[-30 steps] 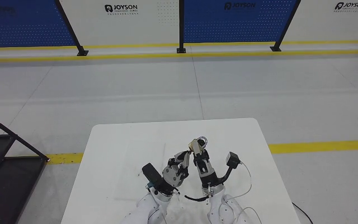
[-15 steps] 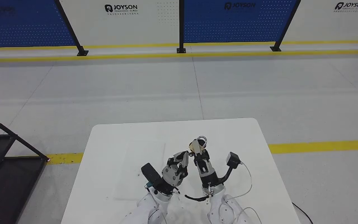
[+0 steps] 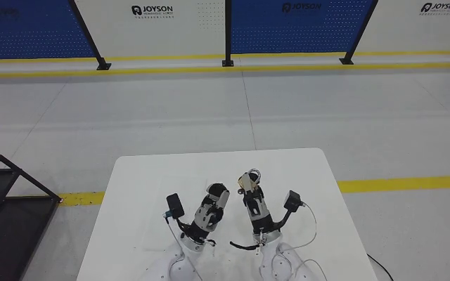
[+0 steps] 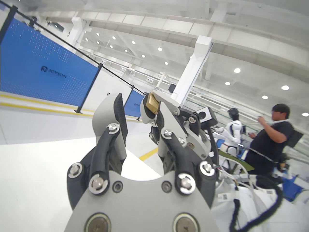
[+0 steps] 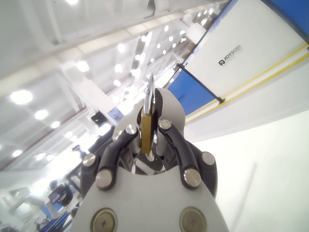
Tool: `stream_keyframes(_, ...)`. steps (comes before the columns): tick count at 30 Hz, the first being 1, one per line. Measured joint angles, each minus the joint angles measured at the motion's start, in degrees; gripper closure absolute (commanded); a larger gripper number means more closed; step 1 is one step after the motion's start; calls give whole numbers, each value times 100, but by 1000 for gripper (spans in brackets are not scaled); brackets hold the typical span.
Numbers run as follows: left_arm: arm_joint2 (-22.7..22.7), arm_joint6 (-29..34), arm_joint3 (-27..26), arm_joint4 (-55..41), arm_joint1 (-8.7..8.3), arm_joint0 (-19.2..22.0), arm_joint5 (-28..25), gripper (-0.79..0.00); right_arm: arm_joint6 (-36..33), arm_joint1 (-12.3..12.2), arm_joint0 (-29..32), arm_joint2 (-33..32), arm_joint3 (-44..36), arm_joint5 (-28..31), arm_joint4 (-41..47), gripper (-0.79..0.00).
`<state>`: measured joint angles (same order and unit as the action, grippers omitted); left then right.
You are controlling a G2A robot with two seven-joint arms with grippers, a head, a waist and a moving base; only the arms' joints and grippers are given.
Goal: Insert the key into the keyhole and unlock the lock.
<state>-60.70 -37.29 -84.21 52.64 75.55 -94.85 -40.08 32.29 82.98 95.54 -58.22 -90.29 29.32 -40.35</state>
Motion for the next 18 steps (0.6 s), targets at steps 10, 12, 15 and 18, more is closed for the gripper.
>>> stream_keyframes(10,-360,3026,-16,-2631,-289,27,-1299,-289,467,127,-313,391,399,-460,-456,0)
stream_keyframes(12,-370,3349,-38,-2950,-321,47,-1355,-286,506,138,-339,412,440,-481,-473,0)
stream_keyframes(15,-389,3716,-75,-3325,-362,69,-1399,-274,539,149,-362,433,484,-500,-485,0)
stream_keyframes(18,-398,3853,-134,-3479,-378,84,-1330,-252,527,152,-365,445,510,-454,-493,0)
